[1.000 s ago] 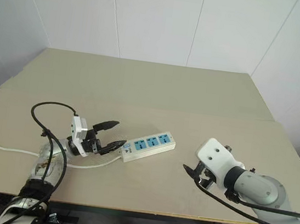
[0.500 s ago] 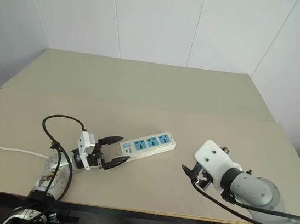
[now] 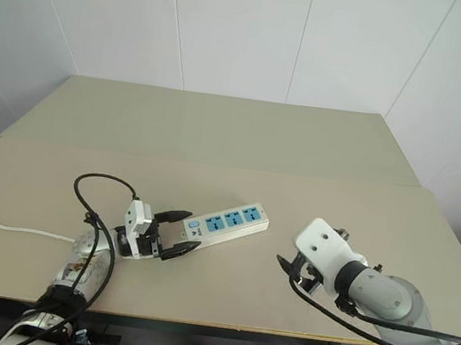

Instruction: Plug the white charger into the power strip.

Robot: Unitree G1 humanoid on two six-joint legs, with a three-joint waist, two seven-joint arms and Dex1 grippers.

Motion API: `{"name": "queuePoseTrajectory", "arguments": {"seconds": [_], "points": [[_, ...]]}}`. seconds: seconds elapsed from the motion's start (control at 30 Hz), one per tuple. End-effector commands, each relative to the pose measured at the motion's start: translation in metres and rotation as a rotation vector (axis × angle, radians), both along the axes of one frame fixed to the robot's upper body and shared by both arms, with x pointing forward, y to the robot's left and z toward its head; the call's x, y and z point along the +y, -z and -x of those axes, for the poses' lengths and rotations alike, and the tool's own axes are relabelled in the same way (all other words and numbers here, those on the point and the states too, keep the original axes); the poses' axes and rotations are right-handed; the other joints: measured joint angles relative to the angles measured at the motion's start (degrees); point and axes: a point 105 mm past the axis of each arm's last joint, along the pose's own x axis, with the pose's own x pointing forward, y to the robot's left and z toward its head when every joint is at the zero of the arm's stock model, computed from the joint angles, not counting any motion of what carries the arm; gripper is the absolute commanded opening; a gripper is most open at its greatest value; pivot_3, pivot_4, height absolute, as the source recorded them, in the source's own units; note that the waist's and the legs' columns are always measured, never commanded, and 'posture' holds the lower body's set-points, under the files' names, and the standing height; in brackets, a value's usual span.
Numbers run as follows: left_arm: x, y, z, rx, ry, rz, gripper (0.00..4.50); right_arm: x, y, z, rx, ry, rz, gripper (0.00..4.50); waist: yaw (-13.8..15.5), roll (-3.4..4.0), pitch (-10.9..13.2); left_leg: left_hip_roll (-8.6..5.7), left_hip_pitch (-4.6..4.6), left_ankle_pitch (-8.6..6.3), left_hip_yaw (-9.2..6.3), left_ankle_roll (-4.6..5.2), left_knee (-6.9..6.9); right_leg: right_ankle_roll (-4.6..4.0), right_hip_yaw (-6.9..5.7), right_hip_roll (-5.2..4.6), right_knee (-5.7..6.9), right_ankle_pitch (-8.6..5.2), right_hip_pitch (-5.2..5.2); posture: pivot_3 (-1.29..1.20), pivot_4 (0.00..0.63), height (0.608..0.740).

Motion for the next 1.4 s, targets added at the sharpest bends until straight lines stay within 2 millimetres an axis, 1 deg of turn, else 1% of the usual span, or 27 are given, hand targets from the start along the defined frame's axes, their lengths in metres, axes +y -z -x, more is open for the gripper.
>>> {"name": "queuePoseTrajectory", "arguments": {"seconds": [0.03, 0.13, 0.2, 0.3, 0.37, 0.43, 0.57, 0.63, 0.7, 0.8, 0.87, 0.9, 0.93, 1.0, 1.03, 1.1, 1.2, 1.3, 1.4], "points": [[-0.001, 0.004, 0.001, 0.015, 0.028, -0.03, 4.44, 0.0, -0.008, 0.001, -0.047, 0.009, 0.009, 4.5, 0.0, 0.0, 0.0, 0.0, 0.0, 0.0, 0.0, 0.0, 0.0, 0.0, 0.0, 0.0, 0.0, 0.0, 0.0, 0.0, 0.15, 0.74], [-0.002, 0.011, 0.004, 0.018, 0.044, -0.068, 4.44, 0.0, -0.008, 0.001, -0.048, 0.011, 0.011, 4.5, -0.05, 0.02, -0.04, 0.0, 0.01, 0.0, 0.01, 0.0, -0.01, 0.0, 0.0, 0.0, 0.0, 0.0, 0.0, 0.0, 0.15, 0.74], [-0.004, 0.013, 0.003, 0.031, 0.038, -0.062, 4.44, 0.0, -0.008, 0.001, -0.048, 0.012, 0.014, 4.5, -0.06, 0.05, -0.08, 0.0, 0.03, 0.0, 0.01, 0.0, -0.01, 0.0, 0.0, 0.0, 0.0, 0.0, 0.01, 0.0, 0.15, 0.74], [-0.005, 0.017, 0.004, 0.018, 0.039, -0.093, 3.83, 0.0, -0.007, 0.001, -0.048, 0.013, 0.017, 4.5, -0.01, 0.07, -0.16, 0.0, 0.05, 0.0, 0.01, 0.0, -0.01, 0.0, 0.01, 0.0, -0.01, 0.0, 0.04, 0.0, 0.15, 0.74], [-0.006, 0.015, 0.003, 0.022, 0.028, -0.064, 3.26, 0.0, -0.007, 0.0, -0.048, 0.012, 0.017, 4.5, -0.01, 0.1, -0.2, 0.0, 0.07, 0.0, 0.01, 0.0, -0.01, 0.0, 0.01, 0.0, -0.01, 0.0, 0.05, 0.0, 0.15, 0.74], [-0.006, 0.012, 0.001, 0.02, 0.017, -0.047, 3.23, 0.0, -0.008, 0.0, -0.049, 0.012, 0.018, 4.5, 0.0, 0.11, -0.24, 0.0, 0.07, 0.0, 0.01, 0.0, -0.01, 0.01, 0.01, 0.0, -0.01, -0.01, 0.07, 0.0, 0.15, 0.74], [-0.007, 0.01, 0.005, 0.003, 0.056, -0.057, 3.23, -0.002, -0.013, -0.002, -0.061, 0.021, 0.011, 4.5, -0.01, 0.13, -0.26, 0.0, 0.07, 0.0, 0.01, 0.0, -0.02, 0.01, 0.01, -0.01, -0.02, -0.01, 0.07, 0.0, 0.15, 0.74], [-0.007, 0.01, 0.01, 0.006, 0.097, -0.066, 3.23, -0.011, -0.02, -0.003, -0.027, 0.038, 0.016, 4.5, -0.01, 0.13, -0.26, 0.0, 0.06, 0.0, 0.01, 0.0, -0.02, 0.01, 0.01, -0.01, -0.02, -0.01, 0.06, 0.0, 0.15, 0.74], [-0.007, 0.008, 0.014, 0.006, 0.145, -0.075, 3.23, -0.025, -0.032, -0.003, 0.049, 0.057, 0.023, 4.5, -0.1, 0.13, -0.25, -0.01, 0.04, 0.0, 0.03, 0.0, -0.02, 0.01, 0.02, -0.01, -0.02, -0.01, 0.04, 0.0, 0.15, 0.74], [-0.009, 0.01, 0.019, -0.007, 0.205, -0.123, 3.23, -0.048, -0.05, -0.007, 0.215, 0.125, 0.046, 4.5, -0.04, 0.14, -0.25, 0.0, 0.04, 0.0, 0.02, 0.0, -0.04, 0.0, 0.0, -0.01, -0.02, 0.0, 0.04, 0.0, 0.15, 0.74], [-0.01, 0.013, 0.021, -0.019, 0.234, -0.15, 3.23, -0.059, -0.062, -0.009, 0.338, 0.175, -0.02, 4.5, -0.04, 0.14, -0.25, 0.03, 0.09, 0.0, 0.01, 0.01, -0.12, -0.03, -0.03, 0.0, -0.05, -0.01, 0.04, 0.0, 0.15, 0.74], [-0.011, 0.013, 0.022, -0.025, 0.256, -0.157, 3.23, -0.065, -0.067, -0.014, 0.378, 0.217, -0.052, 4.5, -0.03, 0.14, -0.25, 0.04, 0.09, 0.0, 0.02, 0.01, -0.12, -0.05, -0.03, 0.01, -0.06, -0.02, 0.03, 0.0, 0.15, 0.74], [-0.013, 0.013, 0.024, -0.029, 0.274, -0.163, 3.23, -0.071, -0.067, -0.019, 0.411, 0.259, -0.064, 4.5, -0.04, 0.14, -0.25, 0.04, 0.09, -0.01, 0.02, 0.01, -0.15, -0.06, -0.02, 0.01, -0.07, -0.02, 0.03, 0.0, 0.15, 0.74], [-0.015, 0.013, 0.026, -0.037, 0.308, -0.169, 3.23, -0.083, -0.063, -0.021, 0.465, 0.317, -0.026, 4.5, 0.04, 0.14, -0.25, 0.04, 0.04, -0.01, 0.04, 0.02, -0.13, -0.06, -0.02, -0.01, -0.11, -0.02, 0.01, 0.0, 0.15, 0.74], [-0.016, 0.013, 0.026, -0.041, 0.319, -0.169, 3.23, -0.084, -0.061, -0.02, 0.502, 0.321, -0.026, 4.5, 0.17, 0.14, -0.25, 0.04, -0.01, -0.02, 0.05, 0.02, -0.13, -0.06, -0.03, -0.02, -0.13, -0.03, -0.01, 0.0, 0.15, 0.74], [-0.017, 0.012, 0.026, -0.055, 0.329, -0.171, 3.23, -0.085, -0.059, -0.018, 0.558, 0.316, -0.007, 4.5, 0.17, 0.15, -0.24, 0.03, -0.19, -0.02, 0.05, 0.02, -0.11, -0.04, -0.04, -0.05, -0.15, -0.03, -0.17, 0.0, 0.15, 0.74], [-0.02, 0.013, 0.026, -0.07, 0.328, -0.168, 3.23, -0.085, -0.054, -0.017, 0.629, 0.333, -0.012, 4.5, 0.1, 0.19, -0.23, 0.03, -0.23, -0.02, 0.08, 0.03, -0.09, -0.03, -0.02, -0.06, -0.12, -0.03, -0.23, 0.0, 0.15, 0.74], [-0.024, 0.012, 0.026, -0.077, 0.333, -0.149, 3.23, -0.086, -0.038, -0.018, 0.694, 0.373, 0.011, 4.5, 0.1, 0.19, -0.23, 0.04, -0.17, -0.02, 0.07, 0.03, -0.05, -0.03, -0.02, -0.05, -0.07, -0.02, -0.18, 0.0, 0.15, 0.74], [-0.028, 0.012, 0.028, -0.081, 0.341, -0.143, 3.23, -0.088, -0.029, -0.025, 0.72, 0.421, 0.0, 4.5, 0.13, 0.19, -0.24, 0.02, -0.2, -0.02, 0.07, 0.03, -0.01, 0.02, -0.02, -0.05, -0.09, 0.0, -0.17, 0.0, 0.15, 0.74]]}}
